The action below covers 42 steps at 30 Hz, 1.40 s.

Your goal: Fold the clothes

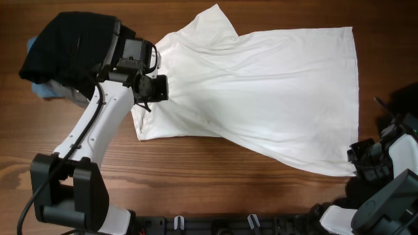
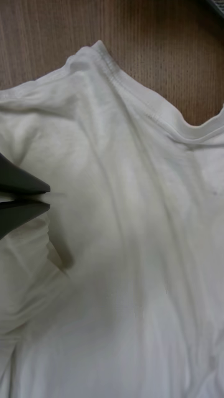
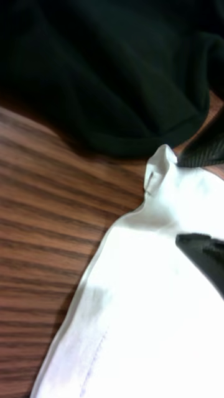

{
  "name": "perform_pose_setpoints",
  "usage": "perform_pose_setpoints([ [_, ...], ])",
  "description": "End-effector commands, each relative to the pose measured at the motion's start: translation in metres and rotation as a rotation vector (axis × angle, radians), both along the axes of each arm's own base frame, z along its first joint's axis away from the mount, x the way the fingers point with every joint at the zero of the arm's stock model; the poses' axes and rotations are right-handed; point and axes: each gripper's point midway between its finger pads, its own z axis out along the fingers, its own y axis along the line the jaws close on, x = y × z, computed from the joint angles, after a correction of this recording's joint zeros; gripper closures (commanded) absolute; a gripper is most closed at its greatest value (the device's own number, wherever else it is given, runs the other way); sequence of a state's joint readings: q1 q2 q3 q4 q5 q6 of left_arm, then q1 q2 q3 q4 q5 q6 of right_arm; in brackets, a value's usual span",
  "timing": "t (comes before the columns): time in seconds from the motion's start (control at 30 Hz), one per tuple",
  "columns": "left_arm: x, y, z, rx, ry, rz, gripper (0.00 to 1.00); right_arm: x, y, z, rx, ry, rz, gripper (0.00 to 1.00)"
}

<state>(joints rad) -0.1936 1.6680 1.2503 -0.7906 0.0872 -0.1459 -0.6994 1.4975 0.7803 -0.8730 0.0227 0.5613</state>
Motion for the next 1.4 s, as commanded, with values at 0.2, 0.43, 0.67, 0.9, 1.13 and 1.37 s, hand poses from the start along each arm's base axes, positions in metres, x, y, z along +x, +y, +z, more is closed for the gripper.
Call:
perform_pose_setpoints([
  [0.2,0.005,0.002,0.011,0.013,-0.035,-0.006,0.96,-0.023,0.024,-0.039,0.024,0.001,-0.098,0.55],
  [0.43,0.005,0.002,0.011,0.014,-0.035,-0.006,0.96,0.001,0.004,-0.012,-0.003,-0.042,0.006,0.96],
  [0.67,0.008,0.015,0.025,0.075,-0.089,0.024,0.96,0.03,0.017,0.033,0.104,-0.159,0.154,0.96],
  [0.9,0.03,0.014,0.042,0.071,-0.205,0.039,0.96,0.091,0.031,0.055,0.186,-0.508,0.306,0.96],
  [1.13,0.047,0.011,0.052,0.054,-0.283,0.043,0.96,0.112,0.014,0.062,0.138,-0.579,0.178,0.96],
  [1.37,0.058,0.008,0.05,0.048,-0.311,0.045,0.96,0.133,-0.005,0.071,0.063,-0.662,0.139,0.96],
])
